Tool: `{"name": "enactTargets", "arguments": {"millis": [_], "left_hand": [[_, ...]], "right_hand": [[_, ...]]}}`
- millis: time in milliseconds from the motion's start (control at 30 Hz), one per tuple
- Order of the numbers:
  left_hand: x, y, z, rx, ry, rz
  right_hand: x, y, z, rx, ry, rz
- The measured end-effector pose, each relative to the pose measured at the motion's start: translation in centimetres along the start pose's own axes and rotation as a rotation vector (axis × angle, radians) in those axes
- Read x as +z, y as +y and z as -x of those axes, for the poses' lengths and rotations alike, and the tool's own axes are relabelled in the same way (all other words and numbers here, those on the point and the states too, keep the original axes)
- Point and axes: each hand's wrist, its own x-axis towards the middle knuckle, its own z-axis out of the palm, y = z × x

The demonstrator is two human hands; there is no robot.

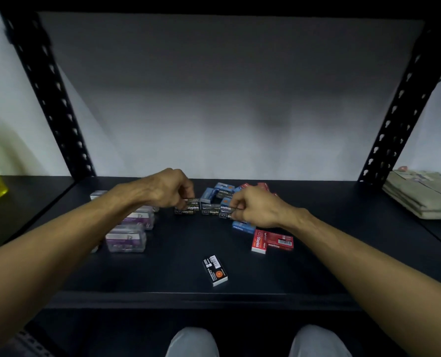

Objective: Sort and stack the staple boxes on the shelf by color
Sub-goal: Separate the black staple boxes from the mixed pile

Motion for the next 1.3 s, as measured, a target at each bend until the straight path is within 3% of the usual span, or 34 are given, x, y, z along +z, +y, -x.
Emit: {"name": "enactTargets", "arguments": {"millis": [500,1300], "left_hand": [[2.6,-2.5,1.0,-0.011,-0.043,-0.089],[2.2,-2.0,1.7,0.047,-0.031,-0.095]], "right_hand": [[3.0,-2.9,-2.2,-0.032,-0.079,0.115],[2.1,-1.5,-2.4,-0.009,-0.029,0.029]]}}
